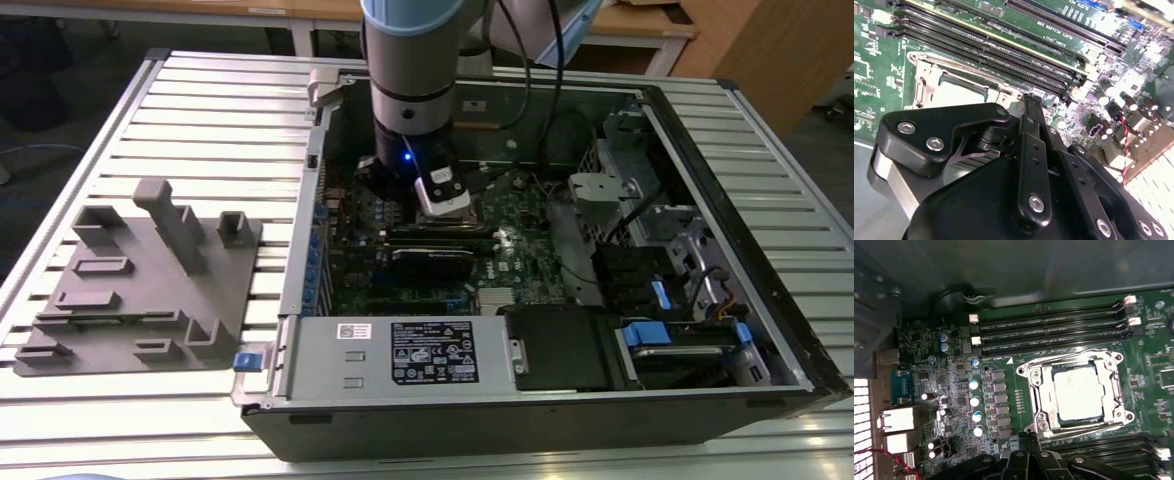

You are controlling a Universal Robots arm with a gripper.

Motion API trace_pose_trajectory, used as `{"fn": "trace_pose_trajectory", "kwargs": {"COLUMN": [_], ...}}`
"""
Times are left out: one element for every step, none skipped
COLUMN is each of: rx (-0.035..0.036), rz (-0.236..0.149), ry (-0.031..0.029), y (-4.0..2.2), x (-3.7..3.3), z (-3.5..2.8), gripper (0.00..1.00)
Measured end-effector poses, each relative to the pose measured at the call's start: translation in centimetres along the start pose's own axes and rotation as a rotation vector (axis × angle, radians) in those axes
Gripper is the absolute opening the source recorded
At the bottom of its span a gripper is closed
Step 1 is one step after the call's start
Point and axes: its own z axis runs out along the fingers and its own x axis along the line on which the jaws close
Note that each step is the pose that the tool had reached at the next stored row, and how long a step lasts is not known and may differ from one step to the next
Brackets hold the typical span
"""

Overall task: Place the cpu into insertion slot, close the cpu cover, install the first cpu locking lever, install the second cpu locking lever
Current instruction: 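Install the second cpu locking lever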

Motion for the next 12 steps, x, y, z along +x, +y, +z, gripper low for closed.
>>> {"fn": "trace_pose_trajectory", "kwargs": {"rx": [0.0000, 0.0000, -0.0001, 0.0001, 0.0002, 0.0001, -0.0001, -0.0002, -0.0002, -0.0002, 0.0000, 0.0003], "rz": [0.000, 0.000, 0.000, 0.000, 0.000, 0.000, 0.000, 0.000, 0.000, 0.000, 0.000, 0.000], "ry": [0.0000, 0.0000, -0.0001, 0.0001, 0.0001, 0.0001, 0.0000, -0.0001, -0.0001, -0.0001, 0.0000, 0.0002], "y": [0.03, 0.06, 0.09, 0.12, 0.15, 0.15, 0.16, 0.16, 0.16, 0.16, 0.16, 0.18], "x": [-0.01, -0.02, -0.03, -0.03, -0.04, -0.04, -0.04, -0.04, -0.04, -0.04, -0.06, -0.14], "z": [-0.22, -0.46, -0.70, -0.96, -1.17, -1.22, -1.22, -1.22, -1.22, -1.22, -1.23, -1.24], "gripper": [0.11, 0.11, 0.11, 0.11, 0.11, 0.11, 0.11, 0.11, 0.11, 0.11, 0.11, 0.11]}}
